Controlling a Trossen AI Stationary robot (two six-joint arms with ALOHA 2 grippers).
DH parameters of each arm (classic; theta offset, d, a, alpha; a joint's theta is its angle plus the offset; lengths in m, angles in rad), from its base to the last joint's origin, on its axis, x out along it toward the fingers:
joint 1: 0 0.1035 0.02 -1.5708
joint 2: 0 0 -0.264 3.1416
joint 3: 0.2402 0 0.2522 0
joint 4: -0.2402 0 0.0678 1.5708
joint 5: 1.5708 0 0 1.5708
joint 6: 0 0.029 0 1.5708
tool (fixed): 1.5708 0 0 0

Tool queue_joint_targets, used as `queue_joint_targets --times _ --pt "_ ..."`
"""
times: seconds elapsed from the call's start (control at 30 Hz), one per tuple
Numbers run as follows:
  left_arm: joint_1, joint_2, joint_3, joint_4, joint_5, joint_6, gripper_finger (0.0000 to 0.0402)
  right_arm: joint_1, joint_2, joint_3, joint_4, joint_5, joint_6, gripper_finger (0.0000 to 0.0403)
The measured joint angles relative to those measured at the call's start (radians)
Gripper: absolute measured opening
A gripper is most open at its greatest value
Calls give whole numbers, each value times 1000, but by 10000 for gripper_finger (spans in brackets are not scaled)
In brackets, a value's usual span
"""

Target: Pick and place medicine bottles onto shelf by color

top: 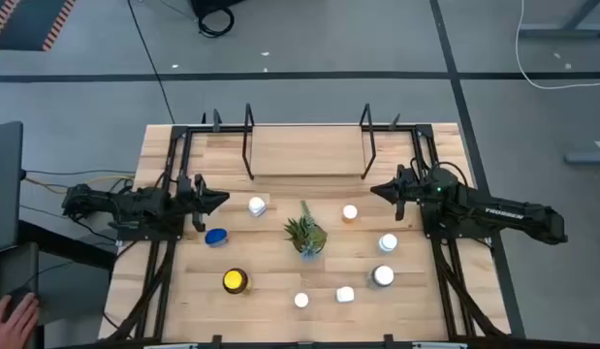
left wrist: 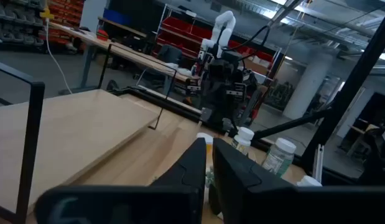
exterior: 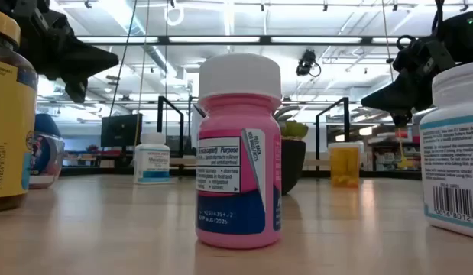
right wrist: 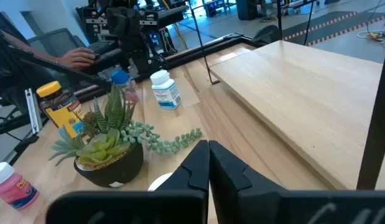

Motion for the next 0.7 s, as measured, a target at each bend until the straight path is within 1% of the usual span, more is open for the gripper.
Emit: queue_joint_targets --times 0.17,0.47,0.7 --pt "0 0 0 0 0 0 30 0 0 0 0 0 0 10" --pt "0 0 0 0 0 0 40 0 0 0 0 0 0 10" --pt "0 0 0 0 0 0 33 0 0 0 0 0 0 10"
